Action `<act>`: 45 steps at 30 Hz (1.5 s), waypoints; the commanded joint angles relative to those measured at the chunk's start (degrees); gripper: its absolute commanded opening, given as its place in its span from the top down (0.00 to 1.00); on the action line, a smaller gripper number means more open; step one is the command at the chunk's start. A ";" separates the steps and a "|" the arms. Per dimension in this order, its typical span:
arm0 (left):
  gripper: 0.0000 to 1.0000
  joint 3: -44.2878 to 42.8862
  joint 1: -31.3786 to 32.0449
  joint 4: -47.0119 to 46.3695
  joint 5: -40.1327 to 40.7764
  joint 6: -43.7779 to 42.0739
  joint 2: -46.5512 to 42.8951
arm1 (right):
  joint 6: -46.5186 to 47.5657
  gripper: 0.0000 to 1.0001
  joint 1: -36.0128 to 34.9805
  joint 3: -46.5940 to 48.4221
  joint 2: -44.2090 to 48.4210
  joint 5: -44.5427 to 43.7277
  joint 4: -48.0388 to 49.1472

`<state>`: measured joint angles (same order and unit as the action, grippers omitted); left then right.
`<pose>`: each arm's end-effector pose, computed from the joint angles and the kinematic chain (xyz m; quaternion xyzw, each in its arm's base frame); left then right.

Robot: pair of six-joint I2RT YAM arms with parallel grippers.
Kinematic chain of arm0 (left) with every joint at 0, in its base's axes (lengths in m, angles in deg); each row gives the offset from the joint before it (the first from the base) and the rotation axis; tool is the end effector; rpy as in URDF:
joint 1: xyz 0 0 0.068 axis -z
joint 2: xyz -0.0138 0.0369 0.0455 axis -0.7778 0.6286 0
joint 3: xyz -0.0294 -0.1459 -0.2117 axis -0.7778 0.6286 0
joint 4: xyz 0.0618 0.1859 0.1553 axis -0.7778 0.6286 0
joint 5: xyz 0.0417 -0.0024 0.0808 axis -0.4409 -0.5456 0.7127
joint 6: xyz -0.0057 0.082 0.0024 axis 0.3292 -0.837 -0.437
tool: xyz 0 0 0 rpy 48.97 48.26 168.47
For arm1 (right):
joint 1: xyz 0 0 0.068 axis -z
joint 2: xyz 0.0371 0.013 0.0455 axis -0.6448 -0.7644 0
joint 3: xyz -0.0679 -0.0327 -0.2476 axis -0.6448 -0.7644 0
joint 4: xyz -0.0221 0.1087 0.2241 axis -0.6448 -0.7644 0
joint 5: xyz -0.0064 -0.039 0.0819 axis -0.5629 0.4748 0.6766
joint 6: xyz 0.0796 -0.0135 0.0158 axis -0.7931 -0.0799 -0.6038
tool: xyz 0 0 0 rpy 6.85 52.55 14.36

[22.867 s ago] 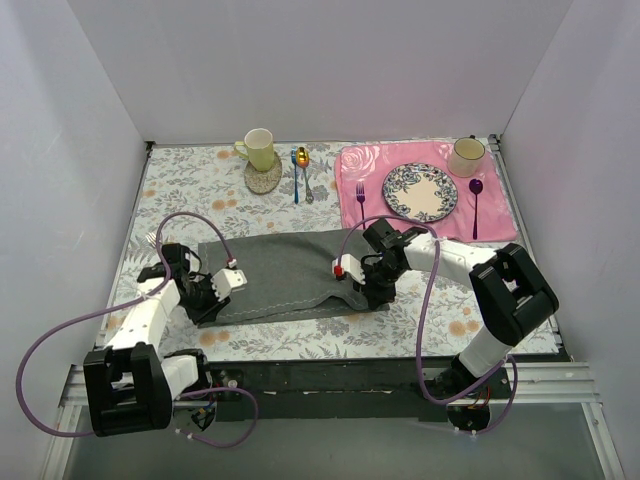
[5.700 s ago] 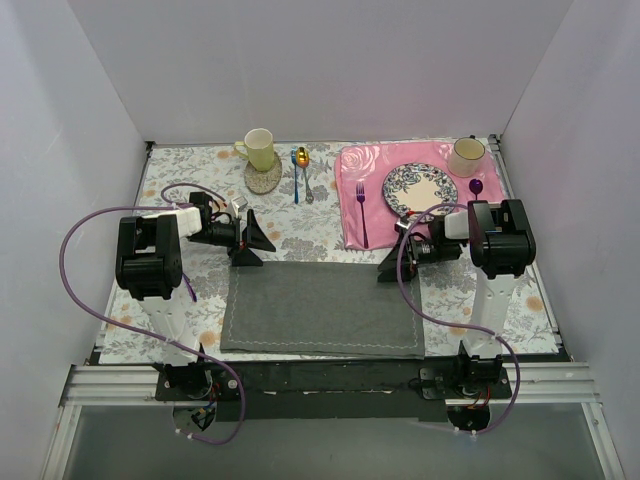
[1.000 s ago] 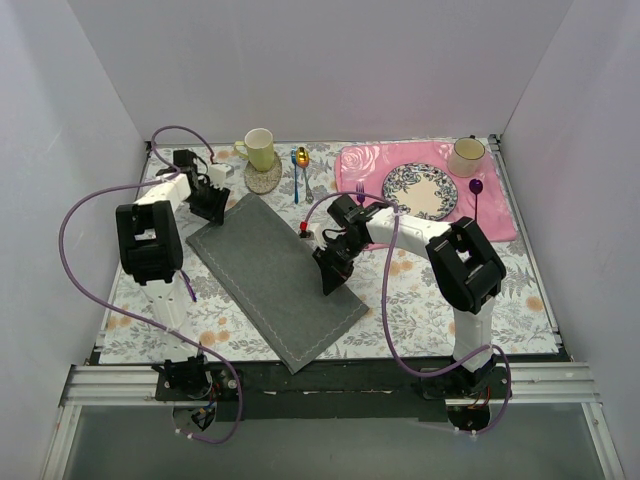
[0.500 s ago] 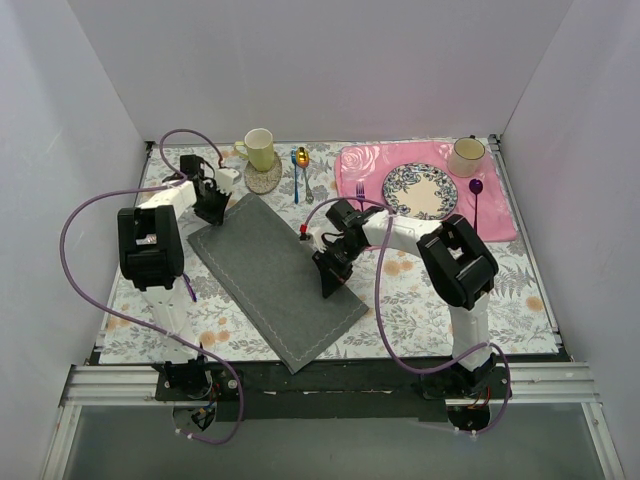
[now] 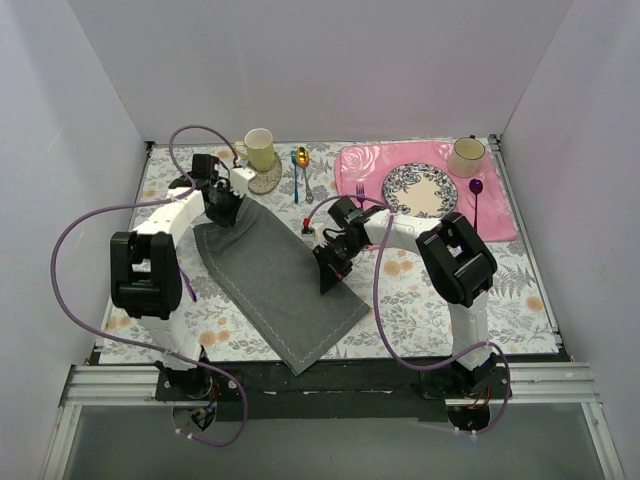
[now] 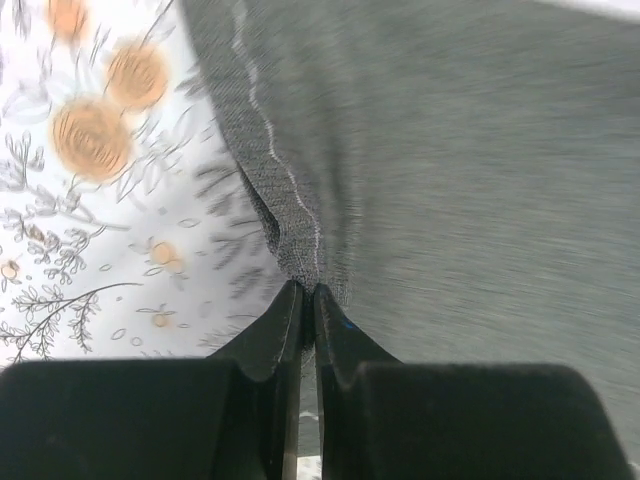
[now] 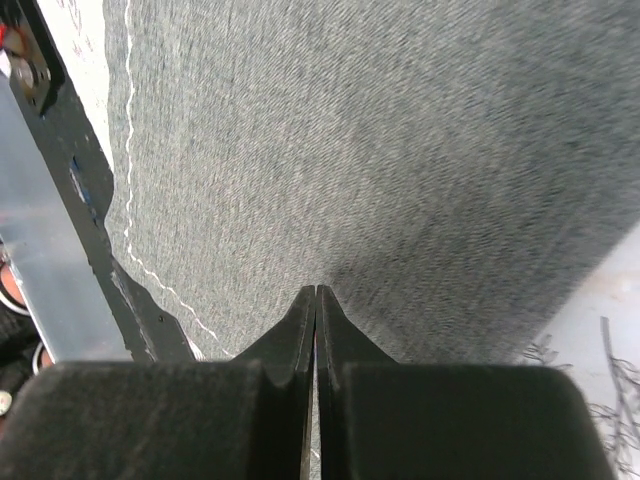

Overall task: Fold the napkin into a case and place the utensils inside
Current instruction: Pick up the rectangle-folded napkin at the center of the board, then fold the rectangle-folded napkin at the center of the board.

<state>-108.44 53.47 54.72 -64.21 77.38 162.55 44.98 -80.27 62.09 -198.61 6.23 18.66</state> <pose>0.3772 -0.0318 0.1679 -0.0043 0.9692 -0.1239 0.2128 0.2666 0.2863 0.1150 -0.4295 0.8187 0.3769 0.0565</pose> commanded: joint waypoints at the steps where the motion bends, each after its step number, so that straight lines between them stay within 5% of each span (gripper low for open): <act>1: 1.00 2.76 5.92 4.63 -3.41 3.98 -10.17 | -2.82 0.99 0.57 -0.88 1.53 1.83 2.90; 11: 1.00 15.33 16.47 7.89 -12.29 14.63 -16.69 | -5.73 0.99 6.53 -1.85 4.95 3.94 3.78; 16: 1.00 19.82 18.15 4.65 -8.98 17.88 -13.09 | -3.62 0.99 9.44 -2.20 7.06 4.47 -0.08; 22: 1.00 16.23 14.13 1.13 -1.58 17.36 -3.70 | -3.18 0.99 10.32 -3.08 8.74 5.26 -0.79; 29: 1.00 2.35 5.85 2.44 -0.16 14.11 5.98 | -3.79 0.99 10.85 -1.85 7.95 5.17 0.26; 45: 1.00 2.24 6.73 1.66 -5.00 15.07 0.46 | -11.96 0.99 10.76 -4.75 3.29 1.31 10.10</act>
<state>-107.58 59.90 58.04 -68.30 92.35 168.17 36.33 -69.51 58.29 -193.21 9.33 24.60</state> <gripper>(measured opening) 0.036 0.023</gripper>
